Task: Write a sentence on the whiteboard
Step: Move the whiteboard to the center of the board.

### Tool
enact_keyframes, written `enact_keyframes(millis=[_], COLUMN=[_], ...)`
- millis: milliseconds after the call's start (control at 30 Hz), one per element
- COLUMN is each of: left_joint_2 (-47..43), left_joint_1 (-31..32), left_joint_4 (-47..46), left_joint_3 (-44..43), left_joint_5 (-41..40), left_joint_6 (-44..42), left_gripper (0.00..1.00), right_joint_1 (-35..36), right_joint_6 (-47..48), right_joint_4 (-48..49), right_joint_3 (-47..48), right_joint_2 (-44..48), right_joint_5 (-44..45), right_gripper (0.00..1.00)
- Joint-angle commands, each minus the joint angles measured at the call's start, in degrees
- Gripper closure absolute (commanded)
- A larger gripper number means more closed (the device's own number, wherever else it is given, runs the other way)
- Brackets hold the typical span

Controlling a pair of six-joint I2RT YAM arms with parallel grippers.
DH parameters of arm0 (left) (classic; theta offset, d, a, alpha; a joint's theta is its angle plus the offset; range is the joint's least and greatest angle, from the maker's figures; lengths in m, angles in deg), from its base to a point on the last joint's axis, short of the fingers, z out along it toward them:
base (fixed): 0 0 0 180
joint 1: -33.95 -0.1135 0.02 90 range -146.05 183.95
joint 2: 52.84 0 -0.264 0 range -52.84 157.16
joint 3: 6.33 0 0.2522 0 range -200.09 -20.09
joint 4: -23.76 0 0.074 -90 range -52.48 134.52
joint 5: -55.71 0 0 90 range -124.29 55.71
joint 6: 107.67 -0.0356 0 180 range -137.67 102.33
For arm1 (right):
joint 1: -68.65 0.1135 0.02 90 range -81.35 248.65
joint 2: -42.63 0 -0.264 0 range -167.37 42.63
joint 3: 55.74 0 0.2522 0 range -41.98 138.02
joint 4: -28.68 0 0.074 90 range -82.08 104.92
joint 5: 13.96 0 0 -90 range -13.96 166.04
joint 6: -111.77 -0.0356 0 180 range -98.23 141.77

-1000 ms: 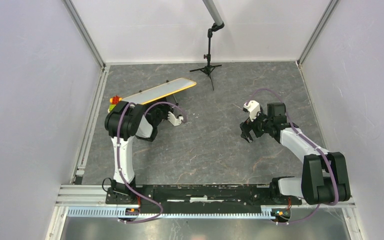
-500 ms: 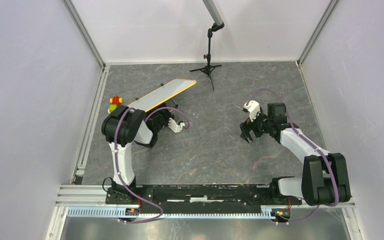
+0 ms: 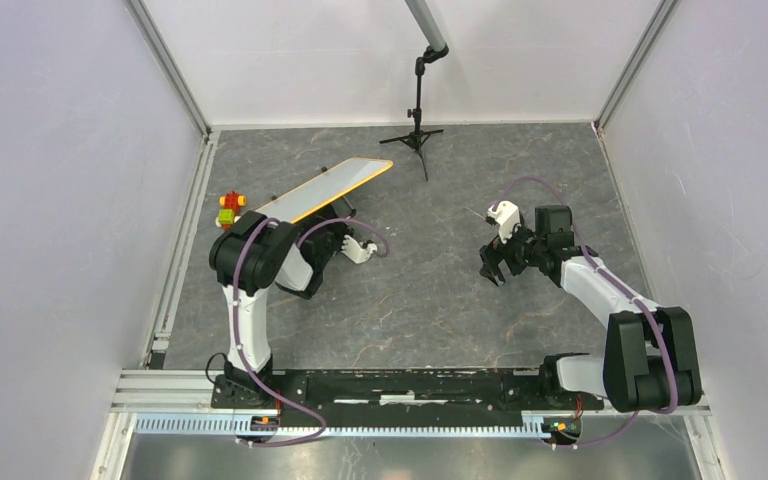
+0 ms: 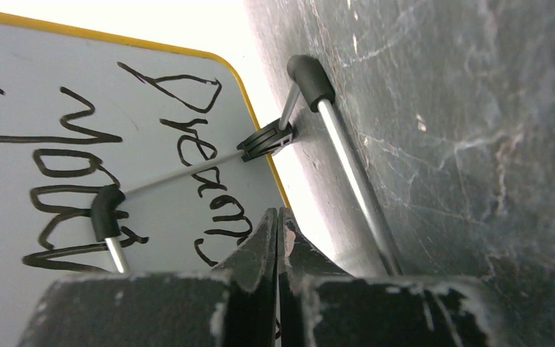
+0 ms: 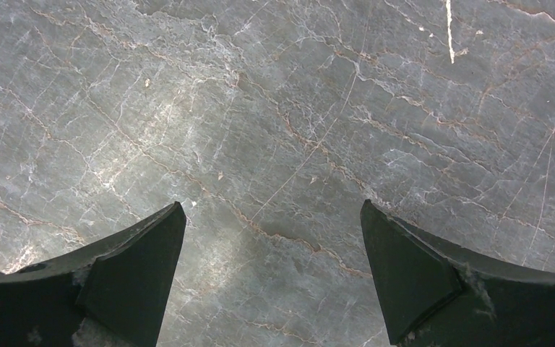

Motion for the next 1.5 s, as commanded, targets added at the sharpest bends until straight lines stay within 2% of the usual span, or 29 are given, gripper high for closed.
enact_keyframes(millis=[0, 167, 233, 333, 400, 467, 567, 600, 667, 700, 767, 800, 900, 1000, 1133, 1200, 1267, 1367, 1467], left_joint_2=[-3.72, -9.8, -14.39, -22.95, -29.78, -29.79, -30.07, -30.07, -30.03, -29.4, -27.21, -25.91, -23.8, -21.21, -14.16, -10.71, -8.46, -5.82, -1.75], left_joint_1=[1.9, 4.84, 7.1, 11.96, 16.28, 21.8, 28.18, 30.18, 33.61, 34.5, 34.3, 34.0, 33.62, 29.42, 16.11, 8.16, 0.3, -9.1, -17.17], left_joint_4=[-6.08, -0.3, 4.76, 18.19, 31.01, 32.75, 34.82, 38.2, 51.05, 62.03, 84.53, 91.78, 101.8, 109.55, 121.61, 125.52, 126.69, 126.15, 126.1], left_joint_3=[0.56, 2.43, 3.62, 4.86, 3.38, 1.92, 0.28, -2.16, -9.48, -16.7, -32.77, -40.31, -55.21, -69.29, -92.11, -100.1, -103.6, -104.1, -104.14], left_joint_5=[-2.91, -3.17, -2.61, -1.83, -2.04, -8.5, -13.23, -15.75, -18.3, -17.89, -11.38, -7.69, -3.45, -1.0, 4.55, 6.32, 6.32, 6.76, 8.13], left_joint_6=[-3.14, -0.27, 1.48, 5.51, 10.68, 13.64, 16.37, 18.4, 26.31, 32.23, 44.88, 50.25, 58.3, 64.62, 73.07, 75.32, 75.44, 74.54, 72.25], left_gripper=[0.98, 0.98, 0.98, 0.98, 0.97, 0.98, 0.97, 0.96, 0.96, 0.96, 0.95, 0.94, 0.87, 0.72, 0.64, 0.6, 0.56, 0.49, 0.48], right_joint_1=[-0.14, -0.15, -0.14, -0.15, -0.13, -0.16, -0.09, -0.14, -0.14, -0.14, -0.14, -0.12, -0.13, -0.14, -0.09, -0.14, -0.14, -0.19, -0.14], right_joint_6=[0.44, 0.44, 0.44, 0.44, 0.51, 0.53, 0.53, 0.53, 0.68, 0.7, 0.84, 0.88, 1.03, 1.06, 0.97, 0.86, 0.88, 0.75, 0.53], right_joint_4=[0.24, 0.17, 0.12, 0.07, 0.03, -0.05, -0.07, -0.14, -0.25, -0.27, -0.38, -0.51, -0.58, -0.63, -0.71, -0.71, -0.72, -0.7, -0.58], right_joint_3=[1.96, 2.05, 2.04, 2.13, 2.13, 2.16, 2.18, 2.14, 2.21, 2.22, 2.22, 2.22, 2.31, 2.44, 2.41, 2.48, 2.53, 2.52, 2.49], right_joint_2=[1.36, 1.45, 1.47, 1.47, 1.55, 1.55, 1.3, 1.14, 0.83, 0.67, 0.47, 0.35, 0.27, 0.57, 0.98, 1.11, 1.28, 1.46, 1.47], right_joint_5=[-1.29, -1.47, -1.52, -1.77, -1.86, -2.05, -2.37, -2.52, -2.78, -2.85, -2.83, -2.74, -2.57, -2.68, -3.1, -3.31, -3.42, -3.52, -3.79], right_gripper=[0.03, 0.03, 0.03, 0.03, 0.03, 0.03, 0.03, 0.02, 0.02, 0.03, 0.03, 0.03, 0.03, 0.03, 0.03, 0.03, 0.03, 0.03, 0.03])
